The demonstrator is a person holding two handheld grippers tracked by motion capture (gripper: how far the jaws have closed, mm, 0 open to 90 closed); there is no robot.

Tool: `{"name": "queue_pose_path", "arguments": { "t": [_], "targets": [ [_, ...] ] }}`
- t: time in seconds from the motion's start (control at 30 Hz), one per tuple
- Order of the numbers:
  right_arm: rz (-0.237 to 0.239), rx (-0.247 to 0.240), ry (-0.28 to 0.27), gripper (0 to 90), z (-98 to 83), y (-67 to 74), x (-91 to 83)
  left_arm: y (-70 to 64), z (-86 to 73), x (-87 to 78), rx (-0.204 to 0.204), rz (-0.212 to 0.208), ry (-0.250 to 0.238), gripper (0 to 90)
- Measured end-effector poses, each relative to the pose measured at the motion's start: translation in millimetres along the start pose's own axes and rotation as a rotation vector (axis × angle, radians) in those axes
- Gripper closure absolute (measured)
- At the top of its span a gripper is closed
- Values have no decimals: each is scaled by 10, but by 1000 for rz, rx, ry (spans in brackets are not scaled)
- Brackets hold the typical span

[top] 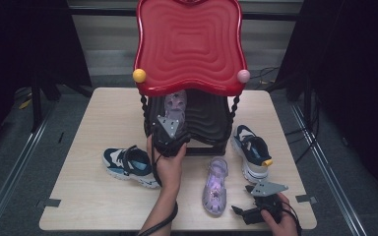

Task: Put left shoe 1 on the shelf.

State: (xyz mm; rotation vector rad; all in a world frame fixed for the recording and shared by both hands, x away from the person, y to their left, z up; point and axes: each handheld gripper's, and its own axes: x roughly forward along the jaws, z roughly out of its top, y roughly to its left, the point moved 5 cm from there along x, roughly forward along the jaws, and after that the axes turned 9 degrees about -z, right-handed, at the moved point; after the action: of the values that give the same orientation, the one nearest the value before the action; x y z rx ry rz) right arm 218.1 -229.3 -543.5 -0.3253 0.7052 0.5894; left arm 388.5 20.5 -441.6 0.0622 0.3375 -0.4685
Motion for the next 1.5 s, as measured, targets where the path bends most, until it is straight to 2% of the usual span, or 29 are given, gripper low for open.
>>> {"name": "queue_pose_path", "arguments": {
  "t": [0.13, 0.27, 0.4, 0.63, 0.7, 0.73, 0.9, 0.97, 1.03, 1.5],
  "targets": [
    [0, 0, 0, 126, 0, 0, 0, 4, 5, 20, 2, -1, 3, 283],
    [0, 0, 0, 127, 0, 0, 0, 2, 6, 10, 1, 10, 2, 332],
    [0, 0, 0, 127, 0, 0, 0, 16, 28, -30, -15, 11, -30, 348],
    [0, 0, 0, 126, 0, 0, 0, 52, 145, -33, -47, 56, -104, 356],
    [-2, 0, 0, 127, 0, -1, -1, 65, 187, -18, -69, 60, -138, 356],
    [0, 0, 0, 126, 0, 1, 0, 66, 203, 2, -61, 70, -134, 356],
    [0, 0, 0, 127, 0, 0, 0, 63, 198, 132, -83, 84, -133, 356],
    [0, 0, 0, 126, 0, 1, 0, 49, 182, 163, -72, 99, -129, 354],
    [0, 0, 0, 126, 0, 1, 0, 29, 146, 194, -57, 104, -104, 349],
    [1, -1, 0, 126, -1, 6, -2, 56, 50, 232, -60, 79, -44, 309]
  ]
}}
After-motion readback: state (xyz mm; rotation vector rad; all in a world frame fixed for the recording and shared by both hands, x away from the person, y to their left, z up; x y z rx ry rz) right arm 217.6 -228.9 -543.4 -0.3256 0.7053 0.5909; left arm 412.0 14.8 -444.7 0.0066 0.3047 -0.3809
